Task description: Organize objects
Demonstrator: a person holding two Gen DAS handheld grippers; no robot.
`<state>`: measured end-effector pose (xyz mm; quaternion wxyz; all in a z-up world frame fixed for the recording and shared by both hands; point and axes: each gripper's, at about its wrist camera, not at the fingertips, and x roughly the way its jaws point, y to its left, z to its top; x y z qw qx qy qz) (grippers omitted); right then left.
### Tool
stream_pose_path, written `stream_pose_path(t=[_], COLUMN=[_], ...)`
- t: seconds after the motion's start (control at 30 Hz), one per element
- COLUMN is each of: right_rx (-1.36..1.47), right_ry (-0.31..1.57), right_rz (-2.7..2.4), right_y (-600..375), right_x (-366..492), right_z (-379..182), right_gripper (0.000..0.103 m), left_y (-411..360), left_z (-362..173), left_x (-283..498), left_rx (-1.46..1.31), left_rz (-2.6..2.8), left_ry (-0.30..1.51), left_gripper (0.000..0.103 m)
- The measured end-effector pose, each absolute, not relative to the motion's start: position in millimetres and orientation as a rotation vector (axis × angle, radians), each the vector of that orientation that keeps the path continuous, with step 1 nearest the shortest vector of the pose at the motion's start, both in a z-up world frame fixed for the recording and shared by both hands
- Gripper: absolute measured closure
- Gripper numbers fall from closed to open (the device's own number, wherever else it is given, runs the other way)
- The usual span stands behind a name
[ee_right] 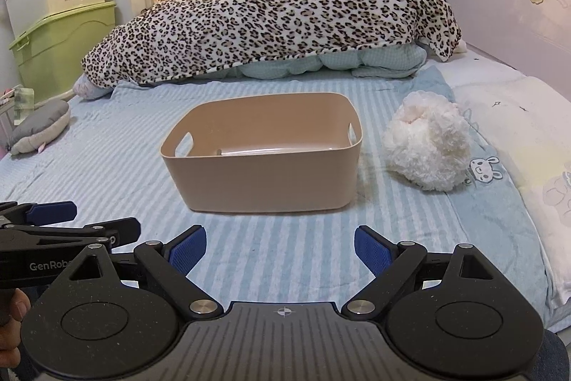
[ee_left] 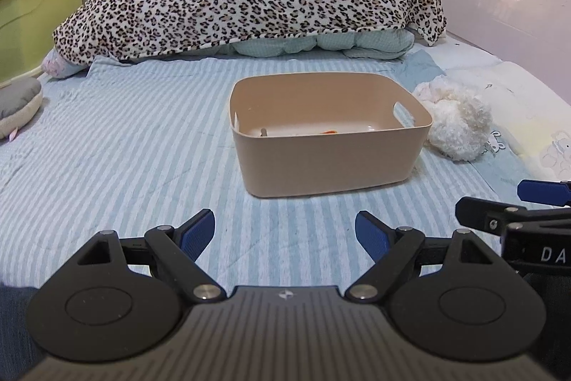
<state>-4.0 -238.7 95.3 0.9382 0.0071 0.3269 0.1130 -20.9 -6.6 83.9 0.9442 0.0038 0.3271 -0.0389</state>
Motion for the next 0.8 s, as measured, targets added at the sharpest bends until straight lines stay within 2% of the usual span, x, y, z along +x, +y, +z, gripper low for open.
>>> stream_pose_path(t=[0.8], right_rx=[0.031], right_ry=[0.697], right_rz=[0.226], right_y=[-249.2], right_x=[-19.2], right_z=[89.9], right_gripper=[0.012], left_y=[-4.0], left_z=[88.2], left_x=[-41.6], left_rx=[-0.006], left_rz=[-0.093], left_ry=[0.656], left_gripper=[0.017])
